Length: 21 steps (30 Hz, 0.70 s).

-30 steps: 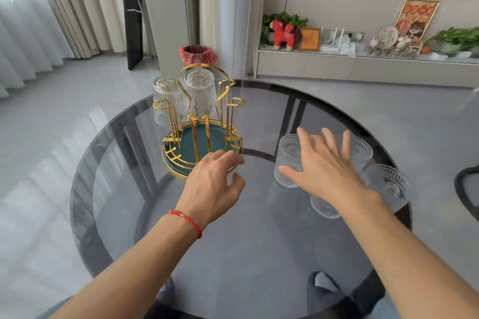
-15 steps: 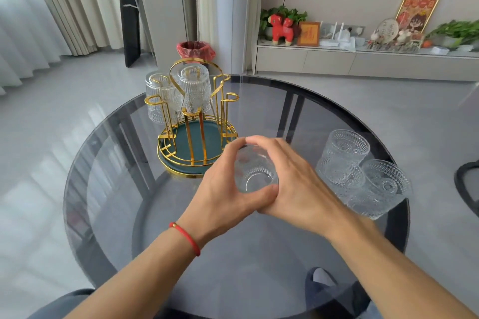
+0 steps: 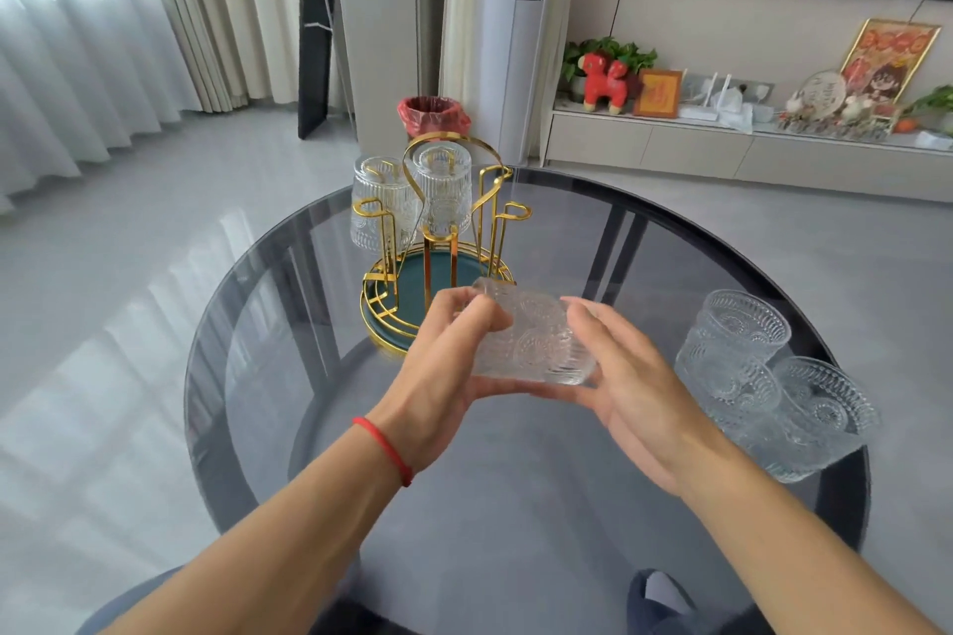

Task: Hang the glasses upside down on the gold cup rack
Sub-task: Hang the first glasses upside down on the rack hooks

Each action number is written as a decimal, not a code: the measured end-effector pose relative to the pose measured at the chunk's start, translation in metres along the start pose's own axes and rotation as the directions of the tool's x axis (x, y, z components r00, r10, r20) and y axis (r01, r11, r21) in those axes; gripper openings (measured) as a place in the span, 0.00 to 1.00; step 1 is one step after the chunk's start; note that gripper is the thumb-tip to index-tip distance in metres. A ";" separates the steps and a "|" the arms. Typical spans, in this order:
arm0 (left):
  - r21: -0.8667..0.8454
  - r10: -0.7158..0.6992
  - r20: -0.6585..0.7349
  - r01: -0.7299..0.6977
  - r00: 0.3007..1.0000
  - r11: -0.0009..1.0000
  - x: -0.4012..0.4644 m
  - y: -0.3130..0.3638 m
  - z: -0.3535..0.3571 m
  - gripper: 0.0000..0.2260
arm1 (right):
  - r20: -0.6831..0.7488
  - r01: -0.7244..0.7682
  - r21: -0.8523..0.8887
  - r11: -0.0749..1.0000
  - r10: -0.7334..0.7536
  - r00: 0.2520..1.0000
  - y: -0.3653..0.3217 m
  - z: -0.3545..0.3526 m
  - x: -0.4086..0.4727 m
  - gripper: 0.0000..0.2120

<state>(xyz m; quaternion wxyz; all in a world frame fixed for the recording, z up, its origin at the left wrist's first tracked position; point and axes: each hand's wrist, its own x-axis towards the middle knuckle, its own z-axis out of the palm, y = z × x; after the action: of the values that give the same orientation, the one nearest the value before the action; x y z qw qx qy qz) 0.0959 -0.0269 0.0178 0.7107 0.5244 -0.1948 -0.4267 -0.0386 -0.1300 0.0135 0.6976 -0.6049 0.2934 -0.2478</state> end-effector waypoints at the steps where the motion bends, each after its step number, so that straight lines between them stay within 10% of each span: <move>1: 0.036 -0.002 0.006 0.002 1.000 0.999 0.002 0.001 0.000 0.23 | -0.025 0.015 0.019 1.000 -0.014 1.000 -0.003 0.000 0.000 0.18; 6: 0.660 0.070 0.073 -0.100 0.995 0.744 0.014 0.006 -0.012 0.16 | -0.275 0.180 -0.017 0.984 -0.177 0.945 -0.028 -0.010 0.003 0.20; 12: 0.973 0.074 0.125 -0.107 0.989 -0.206 0.021 -0.019 -0.021 0.22 | -0.458 0.320 -0.079 0.944 -0.320 0.829 -0.081 -0.026 0.036 0.24; 21: 0.959 0.014 0.104 -0.096 0.995 -0.267 0.024 -0.012 -0.015 0.20 | -0.448 0.320 -0.128 0.939 -0.342 0.826 -0.129 -0.002 0.138 0.29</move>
<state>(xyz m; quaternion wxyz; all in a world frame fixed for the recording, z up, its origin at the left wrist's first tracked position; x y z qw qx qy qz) 0.1152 -0.0389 -0.0032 0.0278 0.8620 -0.4991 -0.0844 0.0587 -0.2474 0.1262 0.5390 -0.5858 0.3481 -0.4952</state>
